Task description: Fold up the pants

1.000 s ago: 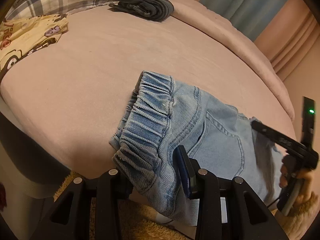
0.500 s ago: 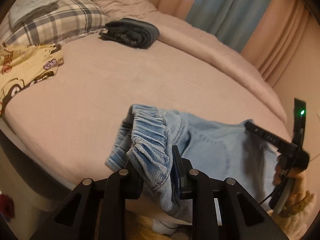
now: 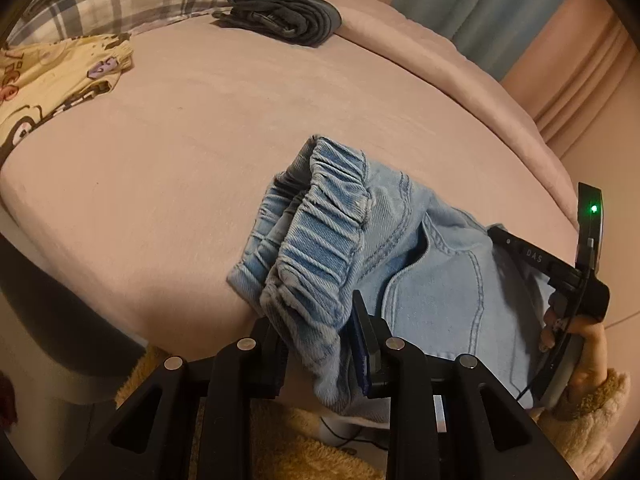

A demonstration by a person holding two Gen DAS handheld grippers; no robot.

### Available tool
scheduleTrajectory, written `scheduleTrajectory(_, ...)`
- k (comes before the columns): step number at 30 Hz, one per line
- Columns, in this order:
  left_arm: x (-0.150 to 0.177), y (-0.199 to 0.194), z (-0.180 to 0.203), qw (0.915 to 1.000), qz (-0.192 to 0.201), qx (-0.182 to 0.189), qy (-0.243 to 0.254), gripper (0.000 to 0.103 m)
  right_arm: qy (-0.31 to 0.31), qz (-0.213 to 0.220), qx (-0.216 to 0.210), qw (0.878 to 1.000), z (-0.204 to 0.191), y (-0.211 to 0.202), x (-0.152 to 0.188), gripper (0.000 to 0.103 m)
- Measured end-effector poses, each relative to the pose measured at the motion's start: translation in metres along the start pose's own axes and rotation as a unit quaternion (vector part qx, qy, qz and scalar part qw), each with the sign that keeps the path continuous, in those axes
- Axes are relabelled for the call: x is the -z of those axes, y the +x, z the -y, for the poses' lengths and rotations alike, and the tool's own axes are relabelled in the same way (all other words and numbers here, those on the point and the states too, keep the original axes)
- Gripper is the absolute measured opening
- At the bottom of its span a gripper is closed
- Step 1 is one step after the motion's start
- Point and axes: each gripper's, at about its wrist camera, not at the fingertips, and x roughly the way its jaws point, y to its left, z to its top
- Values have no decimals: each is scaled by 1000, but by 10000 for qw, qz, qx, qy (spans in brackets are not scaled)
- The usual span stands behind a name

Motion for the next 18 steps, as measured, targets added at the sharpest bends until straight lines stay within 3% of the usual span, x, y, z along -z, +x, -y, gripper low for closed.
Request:
scheduleTrajectory(8,1,-24,14,9996,44,-272,116,29,28,-2,27,10000,-2,2,0,12)
scheduleTrajectory(13,-8,-59,23,9974,516,-413,301,29,76,60,25,10000,-1,2,3,13)
scheduleTrajectory(18,-26,-66,39,9947,742,-495,510,29,86,75,94,9999,-3,2,3,13)
